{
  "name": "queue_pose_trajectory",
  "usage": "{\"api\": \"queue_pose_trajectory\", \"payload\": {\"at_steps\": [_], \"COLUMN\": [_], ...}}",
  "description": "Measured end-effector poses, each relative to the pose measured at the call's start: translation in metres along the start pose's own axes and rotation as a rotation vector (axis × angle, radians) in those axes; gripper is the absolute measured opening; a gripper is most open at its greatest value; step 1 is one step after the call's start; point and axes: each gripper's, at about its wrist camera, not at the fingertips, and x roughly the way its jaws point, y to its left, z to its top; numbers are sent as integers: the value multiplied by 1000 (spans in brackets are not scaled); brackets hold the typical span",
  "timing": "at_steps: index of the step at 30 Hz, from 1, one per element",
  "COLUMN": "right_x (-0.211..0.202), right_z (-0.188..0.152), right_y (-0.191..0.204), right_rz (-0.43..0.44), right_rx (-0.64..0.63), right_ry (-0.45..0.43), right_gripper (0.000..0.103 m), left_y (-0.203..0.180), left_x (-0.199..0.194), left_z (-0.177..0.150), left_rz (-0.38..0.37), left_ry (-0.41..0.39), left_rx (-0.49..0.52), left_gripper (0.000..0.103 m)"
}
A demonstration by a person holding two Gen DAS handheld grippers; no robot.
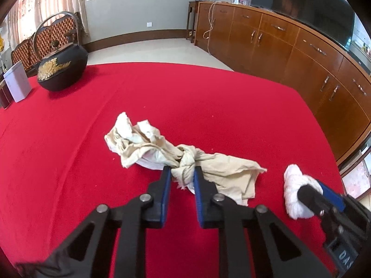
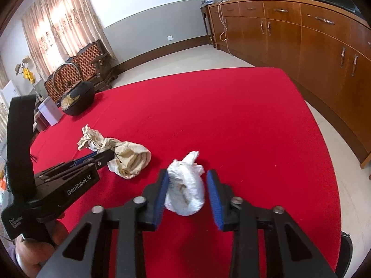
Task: Collect trash
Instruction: 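Lift the beige cloth and white tissue and carry them over the black bucket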
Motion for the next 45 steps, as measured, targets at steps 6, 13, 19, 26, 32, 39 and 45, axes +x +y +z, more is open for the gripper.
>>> {"api": "queue_pose_trajectory", "payload": {"at_steps": [6,13,19,26,32,39,45], "right_x": [-6,-11,-4,-3,-29,-76,-118], "right_z": [0,-3,-6,-15,-17,-33,-54], "right_y": [2,-1,6,8,6,-2,-14], "right_rz": [13,33,32,41,39,25,1], "right_rx": [-8,14,6,11,9,15,29], "right_ry": [-4,15,44,45,21,0,-18], "right_gripper": [15,26,42,37,36,36,36], "left_y": [3,10,10,12,10,-3,-18], "left_x": [-20,-33,-33,-38,-53,-81,-107], "left_z": [-8,-21,-28,-28,-29,-39,-51], "left_rz": [-23,-41,-51,-56,-66,-84,-116], "left_ry": [-8,9,27,22,3,-15,-26], "left_rx": [-4,8,11,8,11,29,48], "left_gripper": [19,19,19,19,19,19,19]}}
